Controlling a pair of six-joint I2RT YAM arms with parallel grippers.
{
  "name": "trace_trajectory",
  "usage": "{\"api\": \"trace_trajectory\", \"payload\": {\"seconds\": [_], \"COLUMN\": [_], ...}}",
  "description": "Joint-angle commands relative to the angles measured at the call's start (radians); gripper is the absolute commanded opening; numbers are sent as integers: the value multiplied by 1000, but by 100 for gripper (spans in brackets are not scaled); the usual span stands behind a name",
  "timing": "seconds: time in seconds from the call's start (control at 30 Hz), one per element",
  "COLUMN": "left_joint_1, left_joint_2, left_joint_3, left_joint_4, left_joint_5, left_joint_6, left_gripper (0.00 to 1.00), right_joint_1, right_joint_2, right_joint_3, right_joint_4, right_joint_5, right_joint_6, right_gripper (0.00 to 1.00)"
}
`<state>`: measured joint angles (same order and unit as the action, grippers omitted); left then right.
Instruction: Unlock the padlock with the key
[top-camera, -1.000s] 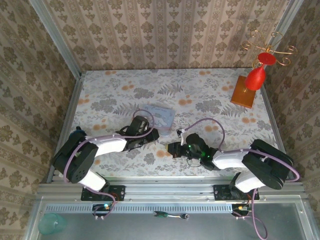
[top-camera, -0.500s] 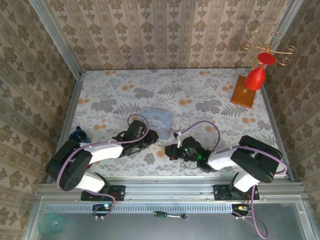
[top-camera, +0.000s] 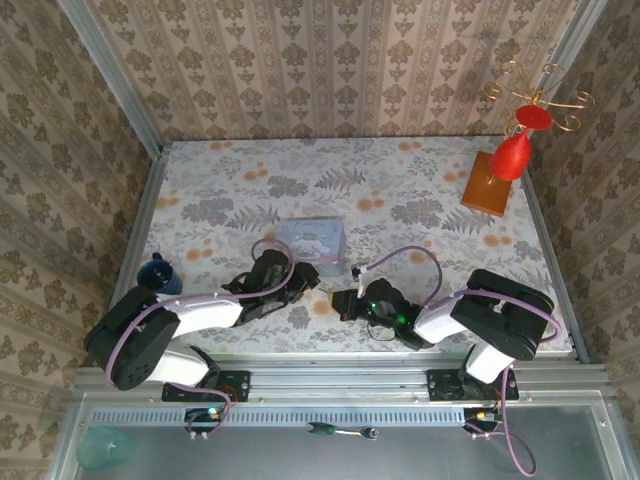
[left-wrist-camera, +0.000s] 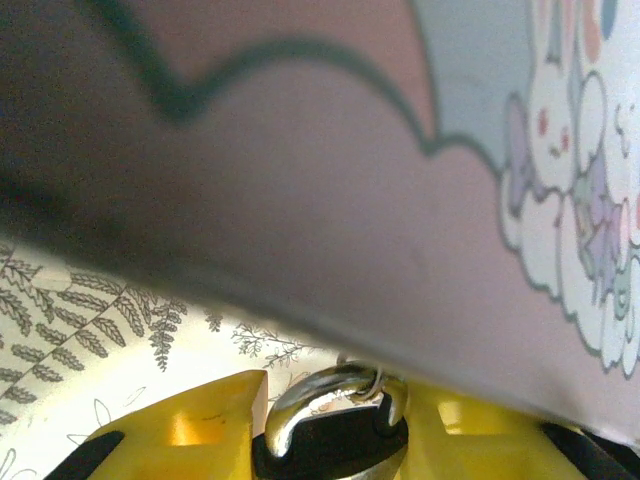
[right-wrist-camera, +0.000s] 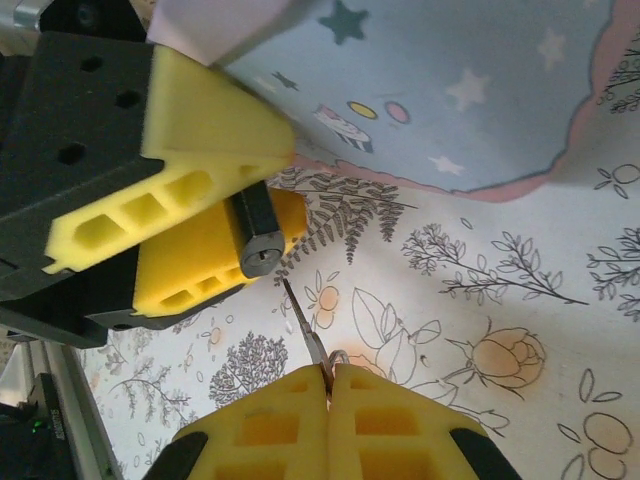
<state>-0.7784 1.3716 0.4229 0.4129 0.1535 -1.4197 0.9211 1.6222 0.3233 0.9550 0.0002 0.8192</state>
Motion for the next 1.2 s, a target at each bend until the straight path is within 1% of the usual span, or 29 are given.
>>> {"api": "trace_trajectory", "payload": {"seconds": [0.0, 0.13, 0.27, 0.4, 0.6, 0.87, 0.97, 1.07, 1.17], "left_joint_1": [-10, -23, -44, -69, -86, -100, -104, -101, -103], "left_joint_2": [-28, -25, -21, -21, 2, 12, 6, 7, 1], "left_joint_3": [-6, -2, -28, -40, -53, -83, -105, -140, -130], "left_joint_4": [57, 52, 111, 125, 199, 276, 282, 325, 312], "left_joint_5": [-1, -12, -35, -73, -80, -120, -153, -189, -189], "left_joint_6": [-72, -80, -118, -142, -180, -232, -259, -293, -293], "left_gripper": [0, 0, 0, 0, 0, 0, 0, 0, 0], "right_joint_1": [7, 7, 10, 22, 27, 45, 53, 66, 83], "right_joint_2": [-27, -40, -60, -98, -142, -133, -136, -133, -117], "right_joint_3": [-19, -33, -31, -40, -53, -65, -75, -82, -87], "right_joint_4": [28, 57, 63, 52, 16, 26, 31, 34, 59], "right_joint_5": [53, 53, 37, 61, 88, 128, 145, 168, 197], "right_joint_6": [6, 4, 3, 3, -6, 2, 3, 7, 14], "right_gripper": [0, 0, 0, 0, 0, 0, 0, 0, 0]}}
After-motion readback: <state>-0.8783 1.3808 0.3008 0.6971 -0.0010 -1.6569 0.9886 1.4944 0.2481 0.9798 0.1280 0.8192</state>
